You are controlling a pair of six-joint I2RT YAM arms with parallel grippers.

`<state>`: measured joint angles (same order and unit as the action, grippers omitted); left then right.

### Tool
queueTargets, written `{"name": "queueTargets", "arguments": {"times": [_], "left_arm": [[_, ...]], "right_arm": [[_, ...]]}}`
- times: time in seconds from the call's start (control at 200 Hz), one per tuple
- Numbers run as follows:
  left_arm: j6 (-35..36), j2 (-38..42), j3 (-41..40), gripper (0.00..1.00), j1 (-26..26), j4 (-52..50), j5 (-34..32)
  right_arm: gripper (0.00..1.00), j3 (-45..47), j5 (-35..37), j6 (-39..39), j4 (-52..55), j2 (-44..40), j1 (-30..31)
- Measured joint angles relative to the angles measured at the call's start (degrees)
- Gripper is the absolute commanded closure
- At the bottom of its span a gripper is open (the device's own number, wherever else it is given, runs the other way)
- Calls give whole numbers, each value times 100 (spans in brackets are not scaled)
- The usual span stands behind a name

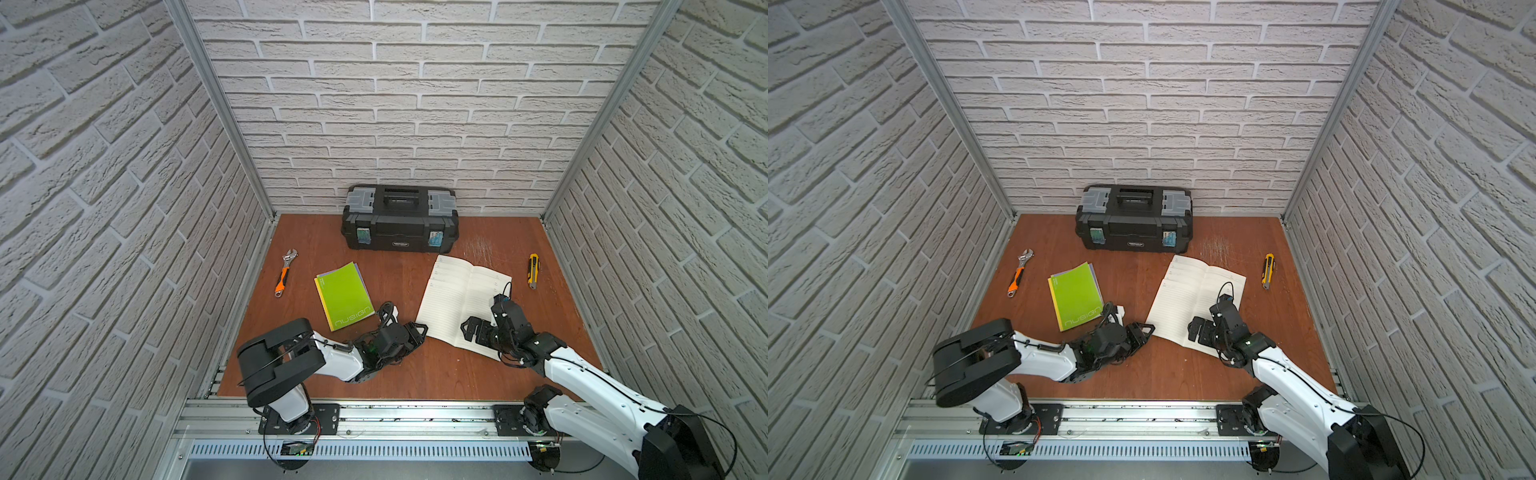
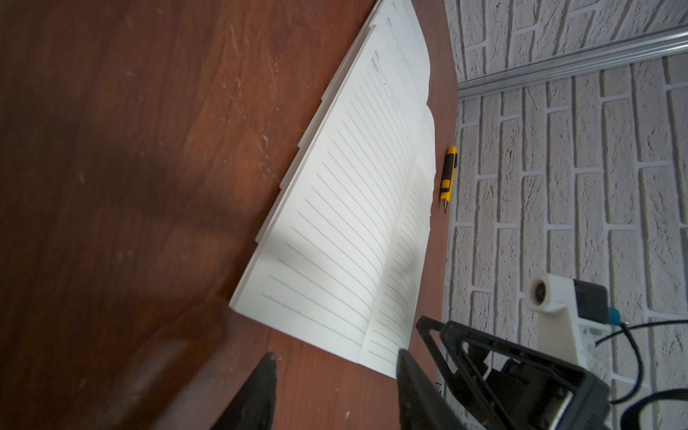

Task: Close the notebook
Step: Close the notebook at the center of the board.

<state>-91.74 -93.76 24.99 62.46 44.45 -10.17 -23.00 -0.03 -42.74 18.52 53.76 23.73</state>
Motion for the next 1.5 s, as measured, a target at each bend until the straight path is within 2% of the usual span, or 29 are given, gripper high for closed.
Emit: {"name": "queueTargets", "arguments": {"times": [0.175,0.705,0.9,1.115,1.255,1.42,1.5], "left_arm": [[-201,-269,2,49,15,404,4],[-437,-560,81,49,26,791,70],[-396,-802,160,53,26,964,85],[-306,-1043,227,63,26,1220,61],[-210,-1043,227,80,26,1327,2],[-68,-955,227,95,31,1283,-33],[-17,-927,229,97,31,1272,-37]], "right_arm": [[0,125,-26,-22,-140,179,-7],[0,149,-98,-44,-444,544,-33],[0,149,-98,-42,-439,538,-33],[0,149,-111,-39,-411,505,-37],[0,149,-114,-37,-363,479,-37],[0,149,-125,-37,-354,479,-39],[0,149,-127,-37,-354,479,-39]]}}
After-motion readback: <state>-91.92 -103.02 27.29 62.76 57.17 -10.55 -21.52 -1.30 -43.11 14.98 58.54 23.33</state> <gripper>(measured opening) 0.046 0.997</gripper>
